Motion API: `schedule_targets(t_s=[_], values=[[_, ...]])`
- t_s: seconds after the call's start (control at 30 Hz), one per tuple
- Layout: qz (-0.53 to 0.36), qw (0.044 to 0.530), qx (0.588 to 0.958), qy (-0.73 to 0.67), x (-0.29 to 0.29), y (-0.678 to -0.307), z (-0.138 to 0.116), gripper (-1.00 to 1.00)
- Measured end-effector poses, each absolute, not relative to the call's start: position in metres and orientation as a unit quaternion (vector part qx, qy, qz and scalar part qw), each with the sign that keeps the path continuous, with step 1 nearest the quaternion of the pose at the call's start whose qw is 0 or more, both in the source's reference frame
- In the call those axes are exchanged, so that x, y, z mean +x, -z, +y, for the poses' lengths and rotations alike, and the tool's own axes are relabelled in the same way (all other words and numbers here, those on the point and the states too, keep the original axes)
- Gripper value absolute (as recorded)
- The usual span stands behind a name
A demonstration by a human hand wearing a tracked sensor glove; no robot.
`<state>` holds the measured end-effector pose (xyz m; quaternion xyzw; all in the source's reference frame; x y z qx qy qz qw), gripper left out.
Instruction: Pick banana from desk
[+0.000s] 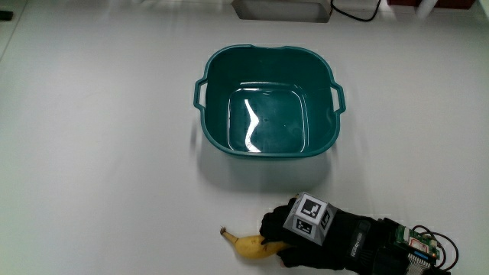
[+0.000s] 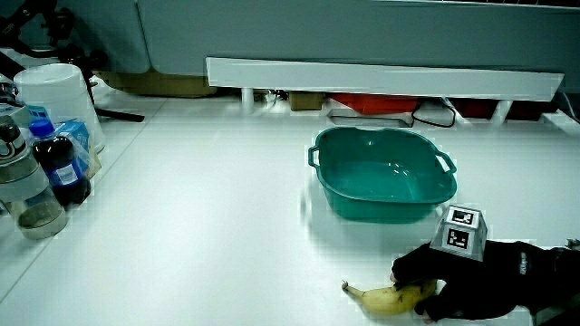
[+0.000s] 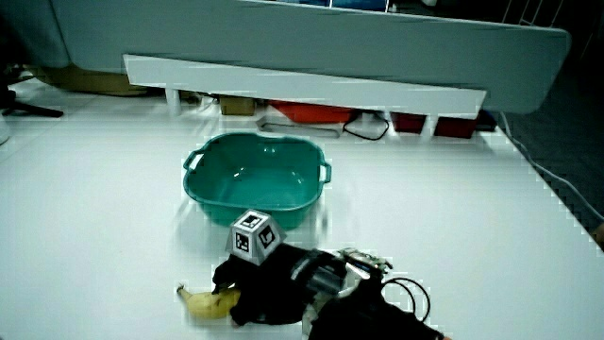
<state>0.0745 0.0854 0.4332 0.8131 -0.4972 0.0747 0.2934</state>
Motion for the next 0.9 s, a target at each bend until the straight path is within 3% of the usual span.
schedule_targets(t_s=[0.2,0.9], values=[[-0.500,0.283,0.816,-0.068,0.0718,-0.4331,0.0886,1.00],[-0.500,0.263,0.821,-0.082,0.0768,-0.4262,0.0916,1.00]])
